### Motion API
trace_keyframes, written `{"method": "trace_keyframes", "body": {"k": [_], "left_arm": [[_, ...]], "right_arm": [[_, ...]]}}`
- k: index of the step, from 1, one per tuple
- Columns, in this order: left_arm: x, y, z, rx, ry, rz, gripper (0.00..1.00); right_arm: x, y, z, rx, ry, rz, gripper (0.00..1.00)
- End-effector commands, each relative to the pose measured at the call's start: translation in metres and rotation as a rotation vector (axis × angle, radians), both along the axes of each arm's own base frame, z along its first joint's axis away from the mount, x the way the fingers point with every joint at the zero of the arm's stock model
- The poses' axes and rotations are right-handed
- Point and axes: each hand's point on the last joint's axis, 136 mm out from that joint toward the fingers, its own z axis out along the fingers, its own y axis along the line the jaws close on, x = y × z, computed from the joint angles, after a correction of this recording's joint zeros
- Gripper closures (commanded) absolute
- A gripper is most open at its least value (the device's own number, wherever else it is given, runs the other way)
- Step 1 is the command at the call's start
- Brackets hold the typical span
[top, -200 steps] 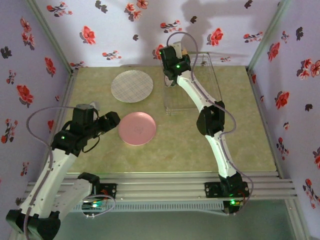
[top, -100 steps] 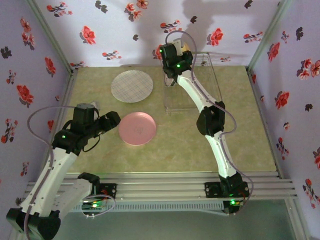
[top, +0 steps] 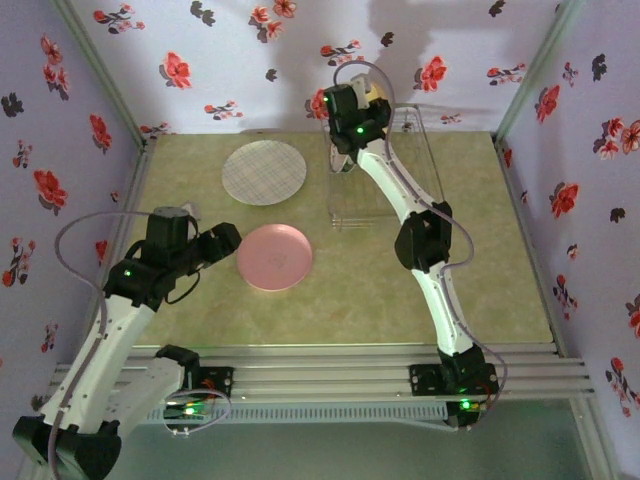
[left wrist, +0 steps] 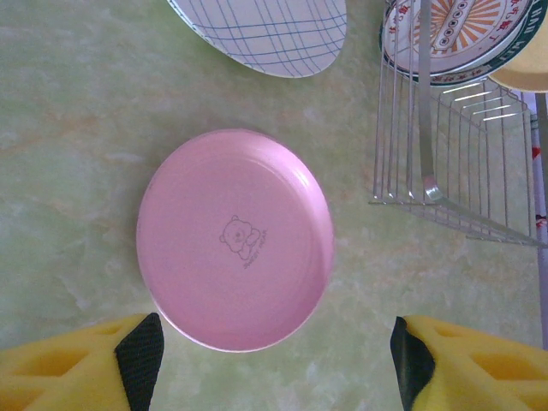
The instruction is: Unload the plates from the dish rack
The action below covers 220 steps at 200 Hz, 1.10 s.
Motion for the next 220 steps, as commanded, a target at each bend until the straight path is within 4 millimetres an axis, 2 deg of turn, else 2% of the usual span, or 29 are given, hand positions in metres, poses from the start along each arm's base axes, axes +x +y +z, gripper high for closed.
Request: {"method": "trace_keyframes", "body": {"k": [1, 43, 87, 135, 166, 182, 196, 220], "left_arm": [[0.003, -0.001, 0.015, 0.005, -0.043, -0.013, 0.26], [0.003, -0.001, 0.016, 0.003, -0.044, -0.014, 0.26], [0.005, -0.003, 0.02, -0.002, -0.054, -0.016, 0.26], [0.022, -0.014, 0.033, -0.025, -0.072, -0.04, 0.26], [0.038, -0.028, 0.047, -0.051, -0.092, -0.072, 0.26], [0.047, -0.039, 0.054, -0.062, -0.1, -0.098, 0.26], [0.056, -0.052, 0.059, -0.069, -0.104, -0.125, 0.26], [0.069, -0.082, 0.067, -0.08, -0.108, -0.185, 0.26]], "right_arm": [[-0.006, -0.012, 0.032, 0.008, -0.075, -0.045, 1.0], [-0.007, -0.024, 0.035, -0.012, -0.074, -0.081, 1.0], [-0.011, -0.045, 0.048, -0.022, -0.082, -0.122, 1.0], [-0.026, -0.075, 0.061, -0.02, -0.082, -0.168, 1.0], [-0.045, -0.102, 0.072, -0.007, -0.083, -0.2, 1.0], [-0.058, -0.116, 0.071, 0.005, -0.066, -0.205, 1.0], [-0.071, -0.127, 0.075, 0.034, -0.062, -0.199, 1.0], [-0.095, -0.148, 0.068, 0.117, -0.017, -0.184, 1.0]]}}
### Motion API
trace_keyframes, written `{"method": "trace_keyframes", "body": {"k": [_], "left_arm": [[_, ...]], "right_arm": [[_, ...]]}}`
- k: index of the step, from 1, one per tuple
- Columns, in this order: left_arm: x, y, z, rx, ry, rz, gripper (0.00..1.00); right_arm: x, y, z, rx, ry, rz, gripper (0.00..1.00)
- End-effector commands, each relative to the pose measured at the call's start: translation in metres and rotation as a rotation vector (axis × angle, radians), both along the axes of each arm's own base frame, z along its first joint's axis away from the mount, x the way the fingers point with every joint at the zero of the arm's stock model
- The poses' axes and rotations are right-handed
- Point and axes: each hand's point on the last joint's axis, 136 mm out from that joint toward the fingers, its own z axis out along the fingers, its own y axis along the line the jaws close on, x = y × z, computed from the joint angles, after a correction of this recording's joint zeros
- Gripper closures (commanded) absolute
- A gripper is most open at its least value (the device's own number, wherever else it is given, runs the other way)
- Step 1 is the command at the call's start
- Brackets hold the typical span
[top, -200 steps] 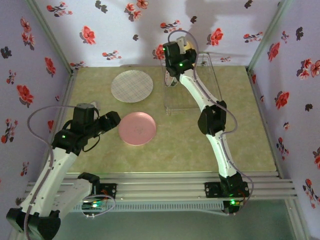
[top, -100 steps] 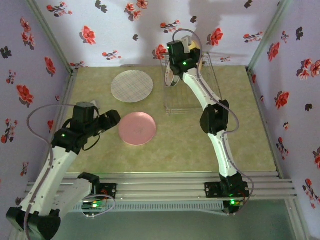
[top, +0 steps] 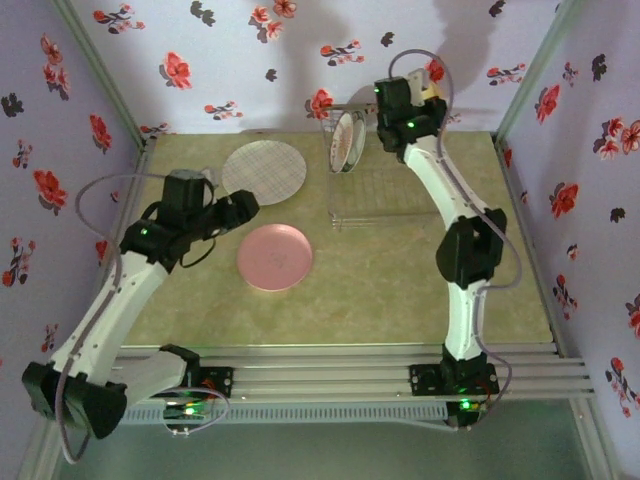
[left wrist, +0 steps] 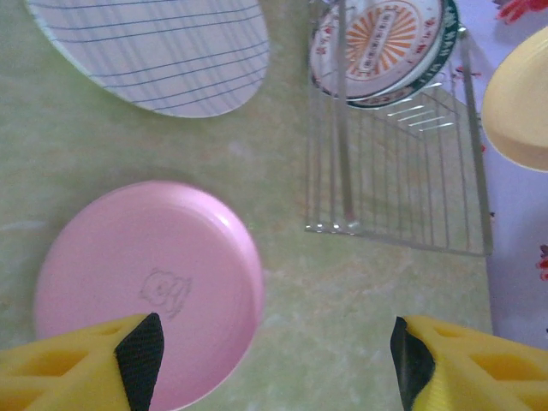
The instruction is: Unload the plates from the dish rack
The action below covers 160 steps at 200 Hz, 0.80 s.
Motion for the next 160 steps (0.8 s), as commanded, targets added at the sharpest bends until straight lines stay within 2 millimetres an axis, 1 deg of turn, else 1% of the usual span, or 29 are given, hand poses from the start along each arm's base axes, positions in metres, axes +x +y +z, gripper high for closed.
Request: {"method": "trace_keyframes", "body": {"k": [1, 19, 32, 54, 62, 70, 84, 89, 102, 108, 122, 139, 160], "left_arm": [[0.014, -0.031, 0.025, -0.034, -0.066, -0.081, 0.26], [0.024, -0.059, 0.028, -0.055, -0.055, -0.131, 0.26], [0.031, -0.08, 0.028, -0.069, -0.04, -0.165, 0.26], [0.041, -0.118, 0.028, -0.095, -0.021, -0.22, 0.26], [0.045, -0.132, 0.029, -0.102, -0.013, -0.241, 0.26], [0.047, -0.145, 0.028, -0.104, -0.008, -0.263, 0.26], [0.051, -0.164, 0.026, -0.096, 0.005, -0.292, 0.26], [0.052, -0.169, 0.02, -0.087, 0.021, -0.297, 0.26], [0.056, -0.182, 0.017, -0.079, 0.039, -0.312, 0.26], [0.058, -0.186, 0.015, -0.075, 0.047, -0.315, 0.26], [0.061, -0.197, 0.014, -0.07, 0.052, -0.33, 0.25], [0.065, -0.206, 0.013, -0.063, 0.056, -0.339, 0.25], [0.069, -0.211, 0.01, -0.044, 0.065, -0.345, 0.25]], "right_arm": [[-0.029, -0.022, 0.017, 0.124, -0.05, -0.006, 1.0], [-0.049, -0.033, 0.012, 0.211, -0.024, 0.012, 1.0], [-0.064, -0.035, 0.01, 0.277, -0.008, 0.04, 1.0], [-0.087, -0.031, 0.005, 0.426, 0.021, 0.096, 1.0], [-0.093, -0.025, 0.002, 0.509, 0.031, 0.134, 1.0], [-0.101, -0.023, 0.001, 0.577, 0.033, 0.143, 1.0], [-0.112, -0.015, -0.001, 0.712, 0.033, 0.174, 1.0], [-0.115, -0.013, 0.0, 0.75, 0.03, 0.184, 1.0], [-0.125, -0.006, 0.001, 0.821, 0.026, 0.194, 1.0], [-0.127, 0.002, 0.0, 0.868, 0.037, 0.219, 1.0], [-0.133, 0.014, -0.001, 0.949, 0.053, 0.242, 1.0], [-0.137, 0.029, -0.002, 1.047, 0.071, 0.276, 1.0], [-0.141, 0.042, 0.0, 1.13, 0.083, 0.301, 1.0]]}}
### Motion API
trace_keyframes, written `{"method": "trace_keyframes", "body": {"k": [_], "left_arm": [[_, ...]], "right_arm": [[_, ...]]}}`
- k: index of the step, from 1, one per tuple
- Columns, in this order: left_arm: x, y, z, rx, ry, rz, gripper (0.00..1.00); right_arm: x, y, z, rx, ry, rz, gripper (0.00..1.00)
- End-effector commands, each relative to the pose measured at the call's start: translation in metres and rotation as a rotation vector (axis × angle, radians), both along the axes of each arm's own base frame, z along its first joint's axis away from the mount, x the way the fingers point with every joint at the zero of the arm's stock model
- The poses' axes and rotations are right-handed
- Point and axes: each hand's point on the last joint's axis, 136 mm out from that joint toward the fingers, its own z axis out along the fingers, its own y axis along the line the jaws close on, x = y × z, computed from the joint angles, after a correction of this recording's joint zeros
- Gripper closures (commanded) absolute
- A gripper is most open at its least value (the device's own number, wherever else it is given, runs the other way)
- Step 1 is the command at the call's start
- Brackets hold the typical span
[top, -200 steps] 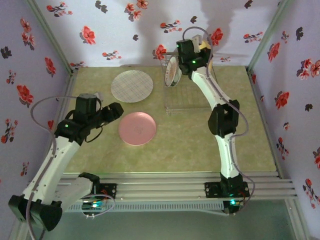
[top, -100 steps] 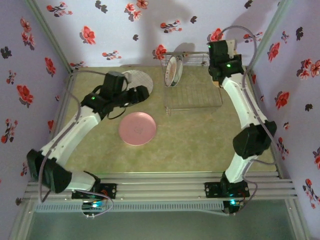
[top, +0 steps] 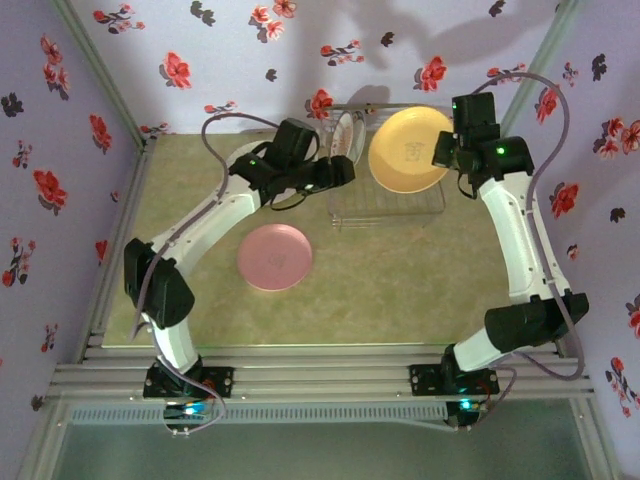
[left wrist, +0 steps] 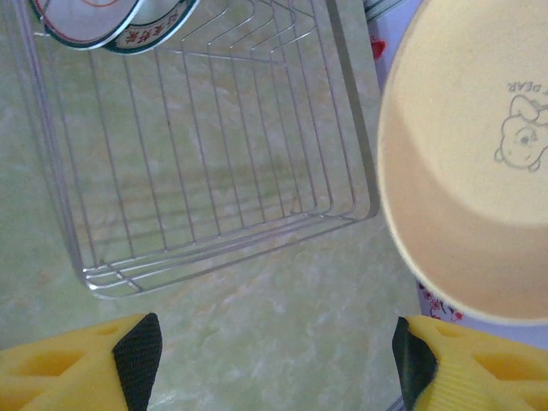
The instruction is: Unload the plates from the dish rack
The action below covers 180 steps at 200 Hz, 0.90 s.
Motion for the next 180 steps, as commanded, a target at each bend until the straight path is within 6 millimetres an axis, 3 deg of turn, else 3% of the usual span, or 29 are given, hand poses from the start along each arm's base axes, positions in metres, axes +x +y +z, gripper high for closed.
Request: {"method": "trace_keyframes", "body": {"k": [1, 38, 76, 97, 131, 162, 180], "left_arm": [[-0.001, -0.007, 0.005, 0.01, 0.011, -0.016, 0.25], [0.005, -0.004, 0.004, 0.041, -0.011, -0.001, 0.28], [0.007, -0.002, 0.0, 0.061, -0.006, 0.01, 0.41], [0.006, -0.001, 0.0, 0.064, -0.009, 0.01, 0.59], [0.003, 0.001, 0.001, 0.071, -0.008, 0.015, 0.99], [-0.001, 0.01, 0.008, 0.083, -0.026, 0.026, 1.0], [-0.003, 0.02, 0.018, 0.069, -0.039, 0.049, 1.0]], "right_arm": [[-0.011, 0.029, -0.001, 0.199, 0.029, 0.055, 1.0], [-0.017, 0.044, 0.0, 0.285, 0.052, 0.103, 1.0], [-0.022, 0.054, -0.003, 0.35, 0.06, 0.126, 1.0], [-0.024, 0.057, -0.005, 0.373, 0.064, 0.13, 1.0], [-0.028, 0.061, -0.004, 0.392, 0.058, 0.15, 1.0], [-0.031, 0.072, 0.001, 0.407, 0.033, 0.218, 1.0], [-0.033, 0.08, 0.004, 0.416, 0.023, 0.258, 0.74]]}}
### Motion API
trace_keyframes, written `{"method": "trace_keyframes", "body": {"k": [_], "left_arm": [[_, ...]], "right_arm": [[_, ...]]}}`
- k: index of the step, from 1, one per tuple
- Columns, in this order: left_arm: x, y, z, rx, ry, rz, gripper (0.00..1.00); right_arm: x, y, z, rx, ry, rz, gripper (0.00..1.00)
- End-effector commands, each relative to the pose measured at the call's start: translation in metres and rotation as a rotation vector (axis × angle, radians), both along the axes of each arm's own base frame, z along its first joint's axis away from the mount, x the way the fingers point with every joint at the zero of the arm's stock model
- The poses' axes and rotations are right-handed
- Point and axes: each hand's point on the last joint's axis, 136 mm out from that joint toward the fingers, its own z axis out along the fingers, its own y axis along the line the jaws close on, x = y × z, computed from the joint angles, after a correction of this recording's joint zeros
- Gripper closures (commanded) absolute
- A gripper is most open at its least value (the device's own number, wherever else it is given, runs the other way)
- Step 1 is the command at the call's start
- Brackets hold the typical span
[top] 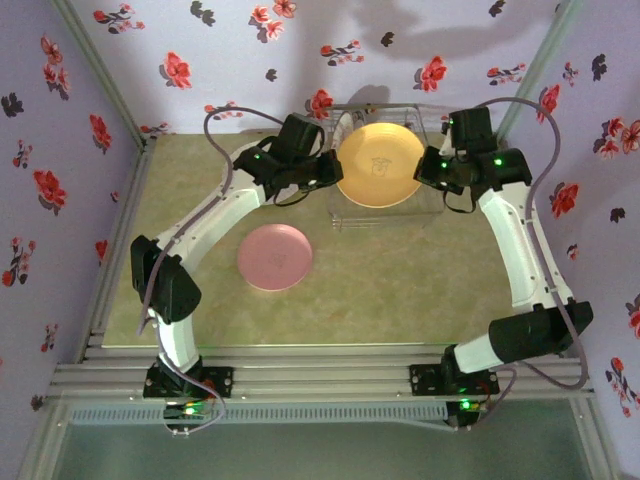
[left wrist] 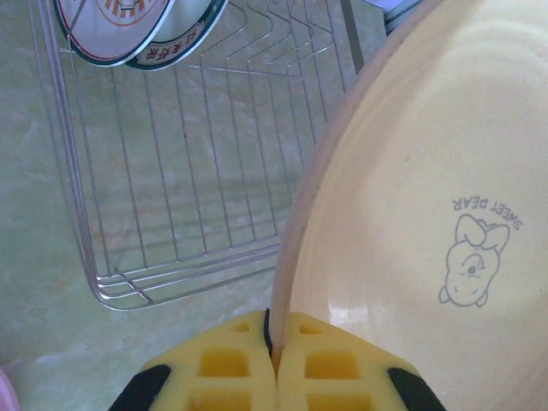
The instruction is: Unload the plates from the dish rack
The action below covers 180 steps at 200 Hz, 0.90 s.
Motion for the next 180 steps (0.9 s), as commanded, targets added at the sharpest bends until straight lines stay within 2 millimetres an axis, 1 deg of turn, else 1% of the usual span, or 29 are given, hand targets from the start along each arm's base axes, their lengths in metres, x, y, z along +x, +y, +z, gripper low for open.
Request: {"method": "trace_keyframes", "body": {"k": [1, 5, 7, 8, 9, 13, 14, 21, 41, 52, 63, 76, 96, 111, 116, 120, 135, 149, 159, 166, 180], "left_arm": [[-0.01, 0.019, 0.015, 0.026, -0.036, 0.004, 1.0], [-0.009, 0.022, 0.018, 0.02, -0.039, 0.012, 1.0], [-0.01, 0.024, 0.02, 0.017, -0.042, 0.014, 1.0], [-0.01, 0.024, 0.021, 0.016, -0.043, 0.016, 1.0], [-0.01, 0.025, 0.021, 0.015, -0.043, 0.017, 1.0], [-0.01, 0.028, 0.024, 0.009, -0.046, 0.021, 1.0], [-0.01, 0.029, 0.025, 0.008, -0.047, 0.024, 1.0], [-0.011, 0.035, 0.03, 0.001, -0.055, 0.03, 1.0], [-0.016, 0.057, 0.038, -0.002, -0.057, 0.055, 1.0], [-0.022, 0.072, 0.036, 0.006, -0.045, 0.07, 1.0], [-0.028, 0.09, 0.028, 0.021, -0.02, 0.095, 1.0], [-0.036, 0.115, 0.018, 0.026, 0.007, 0.139, 1.0], [-0.05, 0.155, -0.009, 0.004, 0.073, 0.219, 1.0], [-0.063, 0.184, -0.037, -0.005, 0.13, 0.285, 1.0], [-0.066, 0.193, -0.042, -0.014, 0.14, 0.307, 1.0], [-0.07, 0.2, -0.052, -0.011, 0.158, 0.323, 1.0], [-0.082, 0.223, -0.078, 0.007, 0.205, 0.379, 1.0], [-0.091, 0.237, -0.1, 0.022, 0.236, 0.414, 1.0], [-0.097, 0.242, -0.114, 0.034, 0.254, 0.43, 1.0], [-0.099, 0.244, -0.122, 0.037, 0.267, 0.437, 1.0], [-0.102, 0.246, -0.137, 0.05, 0.29, 0.445, 1.0]], "right_arm": [[0.0, 0.02, 0.032, 0.076, -0.123, 0.081, 0.72], [0.0, 0.021, 0.033, 0.077, -0.128, 0.088, 0.67], [0.0, 0.022, 0.033, 0.076, -0.128, 0.091, 0.66], [0.0, 0.023, 0.033, 0.076, -0.133, 0.093, 0.63], [0.0, 0.023, 0.033, 0.076, -0.133, 0.093, 0.63], [0.0, 0.024, 0.035, 0.075, -0.143, 0.102, 0.57], [0.0, 0.024, 0.035, 0.075, -0.143, 0.102, 0.57], [-0.001, 0.027, 0.038, 0.079, -0.16, 0.118, 0.48], [-0.002, 0.038, 0.052, 0.107, -0.246, 0.167, 0.31], [-0.004, 0.045, 0.062, 0.141, -0.302, 0.197, 0.25], [-0.006, 0.054, 0.072, 0.172, -0.351, 0.238, 0.2], [-0.01, 0.065, 0.078, 0.196, -0.392, 0.292, 0.17], [-0.016, 0.082, 0.08, 0.218, -0.423, 0.36, 0.15], [-0.022, 0.096, 0.08, 0.22, -0.452, 0.417, 0.14], [-0.023, 0.101, 0.079, 0.216, -0.466, 0.439, 0.14], [-0.026, 0.106, 0.078, 0.211, -0.48, 0.46, 0.14], [-0.035, 0.122, 0.072, 0.183, -0.521, 0.531, 0.13], [-0.042, 0.137, 0.063, 0.173, -0.549, 0.591, 0.13], [-0.047, 0.146, 0.06, 0.174, -0.571, 0.626, 0.13], [-0.049, 0.152, 0.055, 0.177, -0.573, 0.645, 0.13], [-0.054, 0.162, 0.053, 0.197, -0.586, 0.683, 0.13]]}}
